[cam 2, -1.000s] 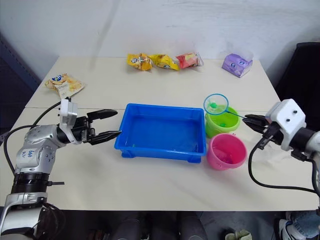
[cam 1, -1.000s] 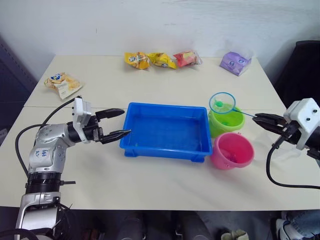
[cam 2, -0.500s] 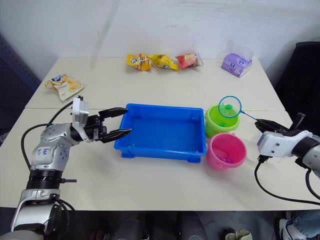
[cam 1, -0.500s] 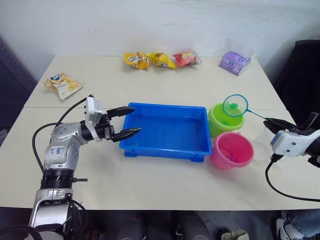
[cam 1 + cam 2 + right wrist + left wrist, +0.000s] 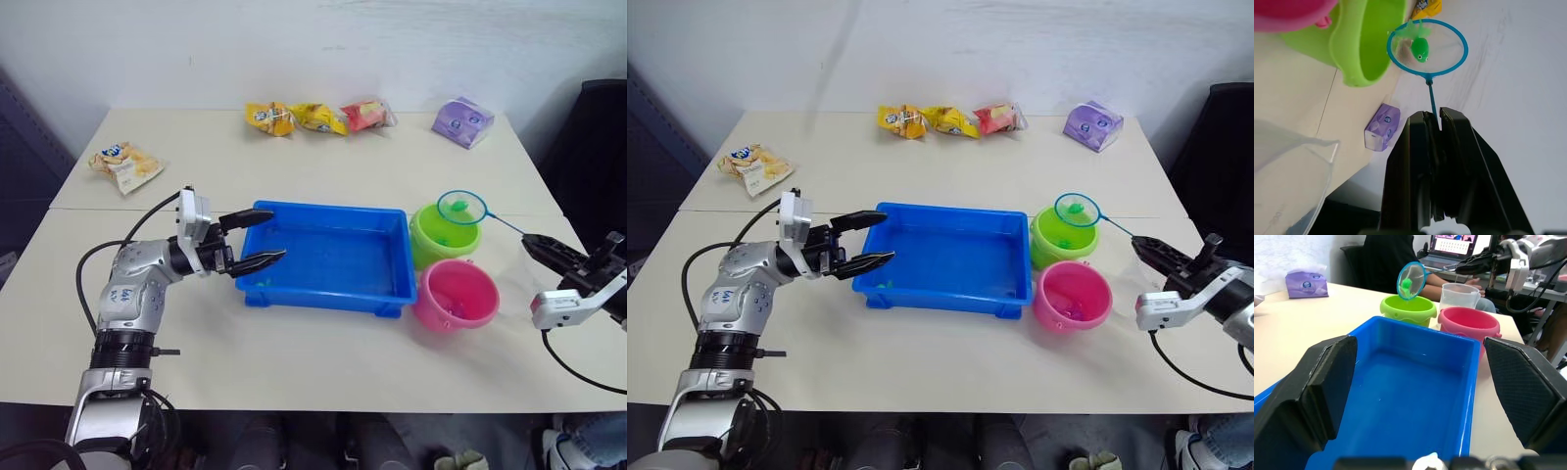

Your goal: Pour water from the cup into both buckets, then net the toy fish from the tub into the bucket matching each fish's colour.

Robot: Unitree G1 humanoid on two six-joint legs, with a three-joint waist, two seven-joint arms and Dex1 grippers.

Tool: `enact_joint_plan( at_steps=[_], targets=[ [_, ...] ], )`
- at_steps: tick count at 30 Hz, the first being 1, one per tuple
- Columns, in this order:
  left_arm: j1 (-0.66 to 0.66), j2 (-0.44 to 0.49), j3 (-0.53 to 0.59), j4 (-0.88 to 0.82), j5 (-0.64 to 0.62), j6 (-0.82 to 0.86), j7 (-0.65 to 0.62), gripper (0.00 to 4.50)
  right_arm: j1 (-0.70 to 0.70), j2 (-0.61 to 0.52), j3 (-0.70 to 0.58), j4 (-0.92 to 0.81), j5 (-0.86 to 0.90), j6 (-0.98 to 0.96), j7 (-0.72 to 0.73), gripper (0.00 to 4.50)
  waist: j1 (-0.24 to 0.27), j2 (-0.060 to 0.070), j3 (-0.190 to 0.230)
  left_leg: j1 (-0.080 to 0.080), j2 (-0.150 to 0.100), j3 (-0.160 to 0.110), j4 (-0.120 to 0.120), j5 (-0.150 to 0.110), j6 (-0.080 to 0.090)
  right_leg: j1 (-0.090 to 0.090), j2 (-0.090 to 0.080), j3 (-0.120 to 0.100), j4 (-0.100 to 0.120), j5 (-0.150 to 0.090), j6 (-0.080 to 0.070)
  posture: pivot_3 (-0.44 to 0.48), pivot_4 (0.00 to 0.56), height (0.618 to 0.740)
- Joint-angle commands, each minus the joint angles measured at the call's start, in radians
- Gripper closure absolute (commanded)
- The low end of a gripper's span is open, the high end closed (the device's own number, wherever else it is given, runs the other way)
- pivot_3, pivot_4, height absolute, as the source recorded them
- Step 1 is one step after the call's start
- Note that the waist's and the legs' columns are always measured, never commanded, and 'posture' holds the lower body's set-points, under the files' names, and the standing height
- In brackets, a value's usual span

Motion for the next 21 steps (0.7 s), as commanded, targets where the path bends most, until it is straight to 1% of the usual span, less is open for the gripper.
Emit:
enact_joint_plan(
  at_steps=[1,3,6,10,14,17,21],
  targets=[
    [-0.027,-0.001,0.005,-0.014,-0.009,-0.007,0.0,0.06,-0.01,-0.037,0.012,-0.014,-0.02,0.044,-0.064,4.5,-0.001,0.0,0.0,0.0,0.0,0.0,0.0,0.0,0.0,0.0,0.0,0.0,0.0,0.0,0.0,0.0,0.15,0.74],
    [-0.032,-0.001,-0.002,-0.014,-0.006,-0.004,-0.001,0.06,0.008,-0.039,0.023,-0.027,-0.001,0.051,-0.053,4.5,-0.001,0.0,0.0,0.0,0.0,0.0,0.0,0.0,0.0,0.0,0.001,0.0,0.0,0.0,0.0,0.0,0.15,0.74],
    [-0.038,-0.003,-0.003,-0.017,-0.005,0.0,0.004,0.06,0.005,-0.052,-0.008,-0.053,0.034,0.091,-0.054,4.5,0.0,0.0,0.0,0.0,0.001,0.0,0.0,0.0,0.0,0.0,0.001,0.001,0.0,0.0,0.0,0.0,0.15,0.74],
    [-0.037,-0.006,-0.01,-0.025,-0.003,0.003,0.007,0.06,0.044,-0.058,0.045,-0.049,0.021,0.077,-0.059,4.5,0.0,0.0,0.0,0.0,0.001,0.0,0.0,0.0,0.0,0.0,0.001,0.001,0.0,0.0,0.0,0.0,0.15,0.74],
    [-0.034,-0.004,-0.009,-0.037,-0.005,0.006,0.012,0.06,0.024,-0.07,-0.012,-0.057,0.072,0.124,-0.064,4.5,0.0,0.0,0.0,0.0,0.0,0.001,0.0,0.0,0.0,0.0,0.001,0.001,0.0,0.0,0.0,0.0,0.15,0.74],
    [-0.027,-0.005,-0.014,-0.048,-0.005,0.013,0.015,0.06,0.046,-0.073,0.028,-0.064,0.062,0.097,-0.064,4.5,-0.001,0.0,0.0,0.001,0.0,0.001,0.0,0.0,0.0,0.0,0.001,0.001,0.001,0.0,0.0,0.0,0.15,0.74],
    [-0.024,-0.005,-0.011,-0.054,-0.008,0.01,0.025,0.06,0.048,-0.076,0.005,-0.057,0.081,0.13,-0.073,4.5,0.0,0.0,0.0,0.001,0.001,0.001,0.0,0.0,-0.001,0.0,0.002,0.002,0.001,0.0,0.0,0.0,0.15,0.74]
  ],
)
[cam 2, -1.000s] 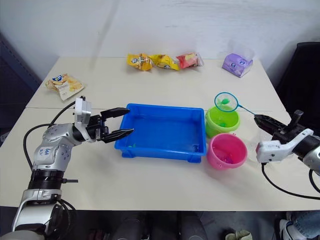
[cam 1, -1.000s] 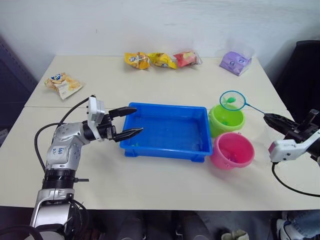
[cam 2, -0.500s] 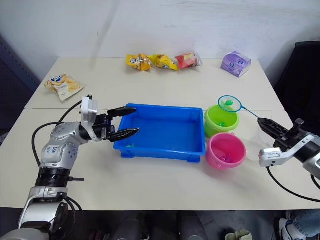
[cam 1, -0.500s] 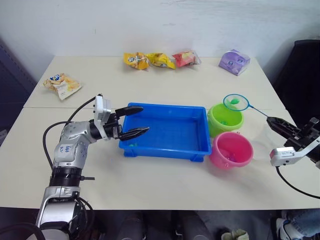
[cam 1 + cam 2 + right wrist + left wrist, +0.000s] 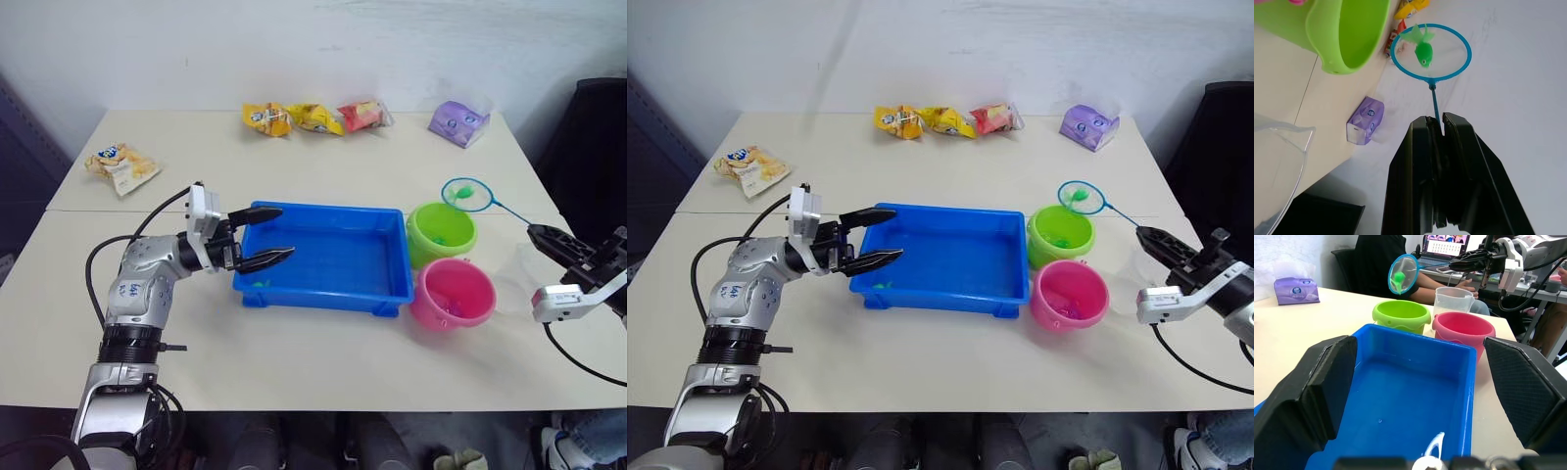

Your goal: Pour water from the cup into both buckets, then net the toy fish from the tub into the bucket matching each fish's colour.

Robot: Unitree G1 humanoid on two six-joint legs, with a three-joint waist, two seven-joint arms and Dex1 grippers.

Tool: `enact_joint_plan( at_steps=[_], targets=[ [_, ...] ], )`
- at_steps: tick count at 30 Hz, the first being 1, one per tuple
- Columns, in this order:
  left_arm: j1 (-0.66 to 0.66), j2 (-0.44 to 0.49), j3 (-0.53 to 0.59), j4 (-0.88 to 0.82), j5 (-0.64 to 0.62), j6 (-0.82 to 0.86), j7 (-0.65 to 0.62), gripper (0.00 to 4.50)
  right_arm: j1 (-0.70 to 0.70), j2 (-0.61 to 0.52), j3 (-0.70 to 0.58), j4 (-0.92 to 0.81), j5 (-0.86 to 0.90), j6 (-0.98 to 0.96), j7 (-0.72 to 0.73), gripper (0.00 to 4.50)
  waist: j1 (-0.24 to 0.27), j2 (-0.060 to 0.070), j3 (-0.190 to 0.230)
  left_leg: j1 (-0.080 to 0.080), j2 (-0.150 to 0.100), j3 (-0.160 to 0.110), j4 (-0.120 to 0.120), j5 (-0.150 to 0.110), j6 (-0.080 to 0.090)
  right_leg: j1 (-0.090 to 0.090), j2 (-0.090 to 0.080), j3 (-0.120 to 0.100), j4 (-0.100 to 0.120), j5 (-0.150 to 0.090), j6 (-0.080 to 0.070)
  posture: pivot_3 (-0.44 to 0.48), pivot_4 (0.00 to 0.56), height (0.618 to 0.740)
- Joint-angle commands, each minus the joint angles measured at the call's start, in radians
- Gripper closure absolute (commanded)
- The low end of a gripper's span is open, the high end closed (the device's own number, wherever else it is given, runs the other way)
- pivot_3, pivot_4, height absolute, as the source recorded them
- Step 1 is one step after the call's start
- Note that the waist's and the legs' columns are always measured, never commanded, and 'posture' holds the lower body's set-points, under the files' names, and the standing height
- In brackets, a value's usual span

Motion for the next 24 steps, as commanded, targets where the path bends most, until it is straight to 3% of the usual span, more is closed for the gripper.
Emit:
enact_joint_plan(
  at_steps=[1,13,24],
  targets=[
    [0.002,0.001,0.008,-0.045,-0.009,-0.002,0.009,0.06,-0.014,-0.014,-0.041,-0.012,0.04,0.032,-0.023,4.5,0.0,0.0,0.0,0.0,0.0,0.0,0.0,0.0,0.0,0.0,0.0,0.0,0.0,0.0,0.0,0.0,0.15,0.74],
    [0.011,0.008,0.01,-0.046,0.0,-0.022,0.017,0.06,-0.013,-0.016,0.066,-0.002,-0.008,0.0,-0.06,4.5,0.0,0.0,0.0,0.0,0.0,0.0,0.0,0.0,0.0,0.0,0.0,0.0,0.0,0.0,0.0,0.0,0.15,0.74],
    [0.013,0.011,0.015,-0.069,-0.009,-0.008,0.038,0.06,-0.016,-0.029,0.01,-0.013,0.018,0.061,-0.106,4.5,0.0,0.0,0.0,0.0,0.0,0.0,0.0,0.0,0.0,0.0,0.0,0.001,0.001,0.0,0.0,0.0,0.15,0.74]
  ],
)
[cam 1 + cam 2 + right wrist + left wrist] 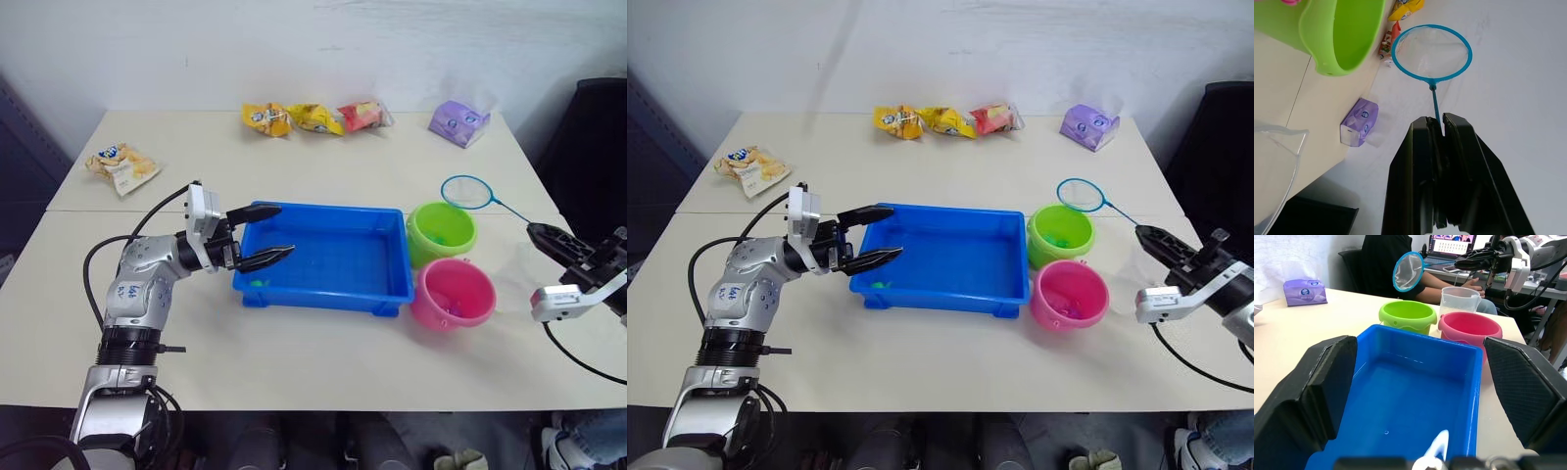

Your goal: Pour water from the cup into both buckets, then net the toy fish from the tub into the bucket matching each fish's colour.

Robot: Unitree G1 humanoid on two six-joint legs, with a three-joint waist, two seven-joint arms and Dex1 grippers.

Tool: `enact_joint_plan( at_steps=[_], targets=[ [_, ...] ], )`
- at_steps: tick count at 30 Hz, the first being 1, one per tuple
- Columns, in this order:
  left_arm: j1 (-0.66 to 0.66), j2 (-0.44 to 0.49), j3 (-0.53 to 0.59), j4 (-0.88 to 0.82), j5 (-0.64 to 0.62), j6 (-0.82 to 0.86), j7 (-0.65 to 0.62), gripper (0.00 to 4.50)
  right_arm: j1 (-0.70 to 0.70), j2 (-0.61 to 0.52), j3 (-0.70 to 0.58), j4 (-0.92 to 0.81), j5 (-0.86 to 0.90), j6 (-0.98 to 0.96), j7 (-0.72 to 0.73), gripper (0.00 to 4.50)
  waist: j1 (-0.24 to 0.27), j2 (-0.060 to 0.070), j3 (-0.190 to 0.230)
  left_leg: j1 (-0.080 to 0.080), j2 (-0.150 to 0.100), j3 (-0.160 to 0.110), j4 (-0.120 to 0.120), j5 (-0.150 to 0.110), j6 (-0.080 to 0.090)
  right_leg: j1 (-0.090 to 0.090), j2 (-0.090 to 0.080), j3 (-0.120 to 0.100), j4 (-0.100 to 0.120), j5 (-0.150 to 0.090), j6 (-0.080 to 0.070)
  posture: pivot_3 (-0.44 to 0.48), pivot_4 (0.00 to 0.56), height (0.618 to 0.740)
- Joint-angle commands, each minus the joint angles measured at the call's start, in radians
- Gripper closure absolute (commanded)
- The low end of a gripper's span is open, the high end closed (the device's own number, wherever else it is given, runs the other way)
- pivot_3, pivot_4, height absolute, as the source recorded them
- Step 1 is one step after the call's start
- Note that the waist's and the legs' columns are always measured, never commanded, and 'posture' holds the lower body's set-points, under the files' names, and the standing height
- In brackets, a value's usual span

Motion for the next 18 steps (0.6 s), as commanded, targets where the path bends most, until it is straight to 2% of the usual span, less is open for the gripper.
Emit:
enact_joint_plan(
  at_steps=[1,3,5,7,9,11,13,18],
  targets=[
    [0.003,0.006,0.01,-0.054,-0.01,0.004,0.012,0.06,-0.001,0.001,-0.037,-0.014,0.027,0.033,-0.025,4.5,0.0,0.0,0.0,0.0,0.0,0.0,0.0,0.0,0.0,0.0,0.0,0.0,0.0,0.0,0.0,0.0,0.15,0.74],
    [0.004,0.006,0.009,-0.064,-0.011,0.011,0.018,0.06,0.0,0.008,-0.035,-0.007,0.052,0.029,-0.015,4.5,0.0,0.0,0.0,0.0,0.0,0.0,0.0,0.0,0.0,0.0,0.0,0.0,0.0,0.0,0.0,0.0,0.15,0.74],
    [0.003,0.008,0.01,-0.07,-0.012,0.017,0.024,0.06,-0.007,0.021,-0.035,-0.014,0.153,-0.002,0.041,4.5,0.0,0.0,0.0,0.0,0.0,0.0,0.0,0.0,0.0,0.0,0.0,0.0,0.0,0.0,0.0,0.0,0.15,0.74],
    [0.003,0.013,0.017,-0.074,-0.015,0.023,0.028,0.06,-0.026,0.03,-0.007,-0.036,0.35,-0.047,0.175,4.5,-0.001,0.0,0.0,0.0,0.0,0.0,0.0,0.0,0.0,0.0,0.0,0.0,0.0,0.0,0.0,0.0,0.15,0.74],
    [0.009,0.04,0.034,-0.079,-0.019,0.035,0.023,0.06,-0.067,0.042,0.057,-0.127,0.654,-0.034,0.384,4.5,-0.008,0.0,0.0,0.0,0.0,0.0,0.0,0.0,0.0,0.0,0.0,0.0,0.0,0.0,0.0,0.0,0.15,0.74],
    [0.024,0.073,0.058,-0.085,-0.029,0.046,0.014,0.06,-0.112,0.067,0.118,-0.232,0.933,0.044,0.584,4.5,-0.018,0.0,0.0,0.001,0.001,0.0,0.0,0.0,0.0,0.001,0.002,0.001,0.001,0.0,0.0,0.0,0.15,0.74],
    [0.048,0.118,0.09,-0.09,-0.038,0.052,0.003,0.06,-0.15,0.097,0.167,-0.346,1.172,0.217,0.775,4.5,-0.02,0.0,0.0,0.003,0.002,-0.001,0.0,0.0,0.0,0.002,0.003,0.001,0.001,0.0,0.0,0.0,0.15,0.74],
    [0.098,0.24,0.161,-0.035,-0.019,0.005,-0.051,0.06,-0.296,0.145,0.303,-0.515,1.337,0.614,1.061,4.5,-0.008,0.0,0.0,0.004,0.003,-0.002,0.0,-0.001,0.0,0.003,0.001,-0.001,0.0,0.0,0.0,0.0,0.15,0.74]
  ],
)
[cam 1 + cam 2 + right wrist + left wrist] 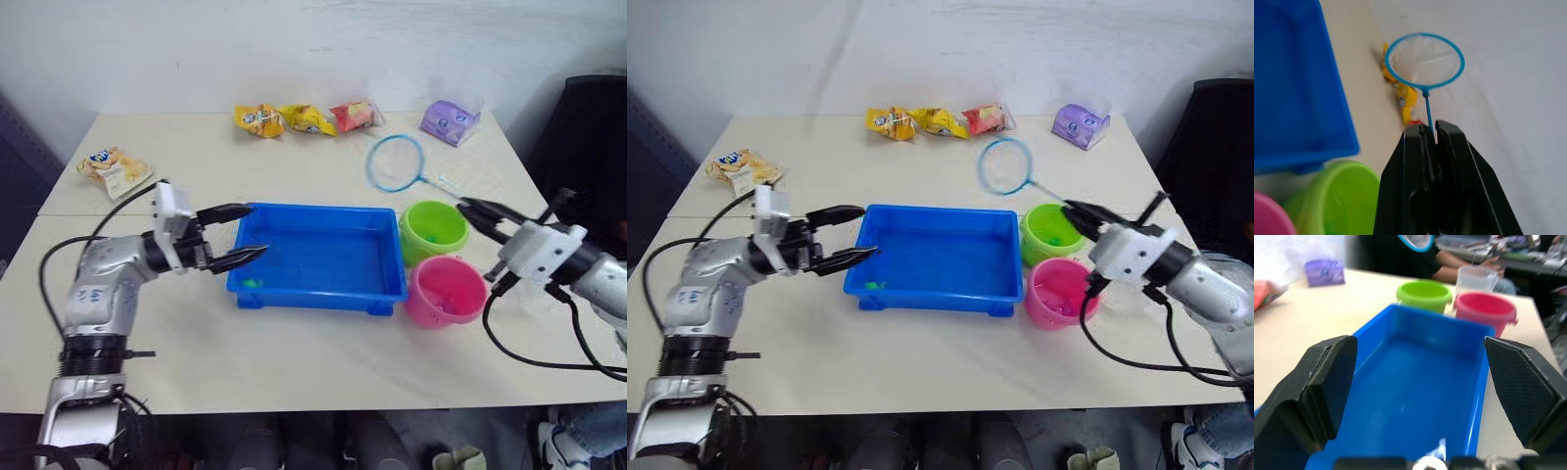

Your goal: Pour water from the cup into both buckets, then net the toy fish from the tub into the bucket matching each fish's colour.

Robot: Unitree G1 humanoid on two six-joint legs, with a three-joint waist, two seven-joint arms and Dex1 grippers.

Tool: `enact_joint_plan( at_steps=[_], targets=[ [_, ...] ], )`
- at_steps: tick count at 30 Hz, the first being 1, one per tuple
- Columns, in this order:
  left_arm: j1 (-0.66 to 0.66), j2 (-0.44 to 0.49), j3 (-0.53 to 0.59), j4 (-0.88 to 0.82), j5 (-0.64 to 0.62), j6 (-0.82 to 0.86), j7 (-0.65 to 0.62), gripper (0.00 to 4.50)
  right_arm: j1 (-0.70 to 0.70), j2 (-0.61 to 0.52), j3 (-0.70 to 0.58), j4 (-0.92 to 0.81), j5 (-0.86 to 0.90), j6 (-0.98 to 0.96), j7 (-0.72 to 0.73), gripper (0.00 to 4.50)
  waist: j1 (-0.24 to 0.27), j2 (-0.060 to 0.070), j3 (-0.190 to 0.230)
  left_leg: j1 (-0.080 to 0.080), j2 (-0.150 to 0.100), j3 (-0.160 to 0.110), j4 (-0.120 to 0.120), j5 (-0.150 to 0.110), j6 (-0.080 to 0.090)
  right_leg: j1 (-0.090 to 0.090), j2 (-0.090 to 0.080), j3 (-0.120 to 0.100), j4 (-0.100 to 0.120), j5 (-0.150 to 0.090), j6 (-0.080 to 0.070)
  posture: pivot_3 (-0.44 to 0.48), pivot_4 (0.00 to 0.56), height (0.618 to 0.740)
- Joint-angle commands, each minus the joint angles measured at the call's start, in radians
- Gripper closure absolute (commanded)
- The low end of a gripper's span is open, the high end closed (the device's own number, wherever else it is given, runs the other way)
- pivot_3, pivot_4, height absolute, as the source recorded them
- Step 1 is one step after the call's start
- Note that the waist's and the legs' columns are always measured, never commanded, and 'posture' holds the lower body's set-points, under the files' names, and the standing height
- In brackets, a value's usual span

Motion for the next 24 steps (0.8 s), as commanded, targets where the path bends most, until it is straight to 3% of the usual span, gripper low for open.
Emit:
enact_joint_plan(
  at_steps=[1,5,10,15,20,24],
  targets=[
    [-0.002,0.067,0.063,0.033,-0.007,-0.036,-0.041,0.06,-0.101,0.035,0.081,-0.104,0.078,0.237,0.176,4.5,0.009,0.0,0.0,0.0,0.0,0.0,0.0,0.0,0.0,0.0,-0.001,0.0,0.0,0.0,0.0,0.0,0.15,0.74],
    [-0.041,0.166,0.068,0.097,0.0,-0.046,-0.128,0.06,-0.296,0.158,0.211,-0.052,-0.048,0.415,0.271,4.5,0.015,0.0,0.0,-0.001,-0.002,-0.001,0.0,-0.001,0.002,-0.001,-0.004,-0.002,-0.001,0.0,-0.001,0.0,0.15,0.74],
    [-0.061,0.267,0.005,0.105,0.037,-0.027,-0.236,0.06,-0.413,0.254,0.337,0.073,-0.261,0.439,0.355,4.5,0.015,0.0,0.0,-0.007,-0.004,-0.002,0.0,-0.002,0.003,-0.004,-0.006,-0.004,-0.003,0.0,-0.001,0.0,0.15,0.74],
    [-0.133,0.289,-0.069,0.045,0.059,0.011,-0.273,0.06,-0.481,0.339,0.397,0.181,-0.407,0.405,0.401,4.5,0.013,0.0,0.0,-0.011,-0.005,-0.002,0.002,-0.003,0.004,-0.008,-0.006,-0.005,-0.001,0.0,0.0,0.0,0.15,0.74],
    [-0.156,0.317,-0.132,0.043,0.104,0.0,-0.32,0.06,-0.508,0.412,0.413,0.227,-0.455,0.377,0.464,4.5,0.006,0.0,0.0,-0.01,-0.005,-0.001,0.001,-0.003,0.004,-0.008,-0.006,-0.005,0.001,0.0,0.0,0.0,0.15,0.74],
    [-0.176,0.289,-0.161,0.075,0.131,-0.044,-0.329,0.06,-0.536,0.497,0.438,0.251,-0.468,0.364,0.524,4.5,0.001,0.0,0.0,-0.009,-0.005,-0.001,0.001,-0.002,0.003,-0.008,-0.005,-0.005,0.001,0.0,0.0,0.0,0.15,0.74]
  ],
)
